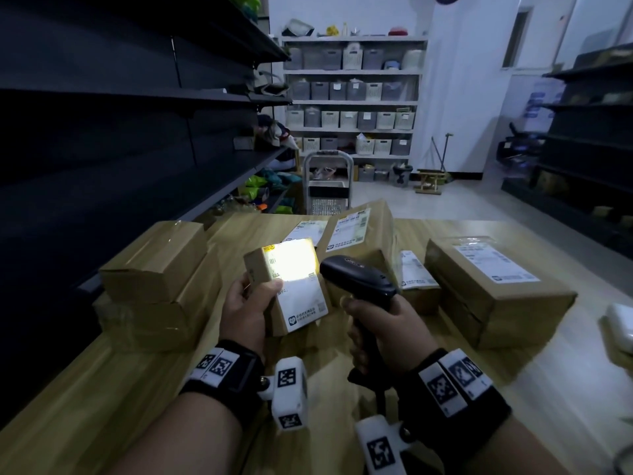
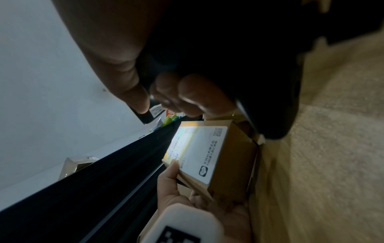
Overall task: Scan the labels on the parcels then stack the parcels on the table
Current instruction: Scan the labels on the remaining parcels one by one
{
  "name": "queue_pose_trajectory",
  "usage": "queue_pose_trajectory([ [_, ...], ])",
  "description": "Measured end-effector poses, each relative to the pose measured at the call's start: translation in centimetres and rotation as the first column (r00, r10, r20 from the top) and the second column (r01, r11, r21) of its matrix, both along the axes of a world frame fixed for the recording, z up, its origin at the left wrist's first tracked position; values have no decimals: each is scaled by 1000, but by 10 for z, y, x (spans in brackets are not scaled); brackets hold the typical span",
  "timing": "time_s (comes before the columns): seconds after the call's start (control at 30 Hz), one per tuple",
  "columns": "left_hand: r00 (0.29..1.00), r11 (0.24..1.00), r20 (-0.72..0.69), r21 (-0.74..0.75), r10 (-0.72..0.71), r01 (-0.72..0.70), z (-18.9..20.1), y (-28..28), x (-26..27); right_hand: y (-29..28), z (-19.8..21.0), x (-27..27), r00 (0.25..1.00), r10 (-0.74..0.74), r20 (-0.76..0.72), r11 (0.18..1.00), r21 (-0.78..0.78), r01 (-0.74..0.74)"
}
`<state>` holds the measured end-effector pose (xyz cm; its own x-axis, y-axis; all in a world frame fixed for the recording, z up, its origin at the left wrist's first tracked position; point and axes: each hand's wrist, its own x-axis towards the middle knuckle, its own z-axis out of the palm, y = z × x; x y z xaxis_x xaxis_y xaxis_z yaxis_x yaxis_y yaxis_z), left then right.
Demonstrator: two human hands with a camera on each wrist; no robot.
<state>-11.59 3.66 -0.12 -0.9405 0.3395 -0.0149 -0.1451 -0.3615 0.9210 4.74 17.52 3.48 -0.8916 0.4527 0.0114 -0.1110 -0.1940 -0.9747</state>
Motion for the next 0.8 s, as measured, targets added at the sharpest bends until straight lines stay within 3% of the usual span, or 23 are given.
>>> queue_pose_trajectory([
  [0.8,1000,1000,8,-24,-17,17,8,-1,7,-1,-3,-2,999,49,-13,999,5,-49],
])
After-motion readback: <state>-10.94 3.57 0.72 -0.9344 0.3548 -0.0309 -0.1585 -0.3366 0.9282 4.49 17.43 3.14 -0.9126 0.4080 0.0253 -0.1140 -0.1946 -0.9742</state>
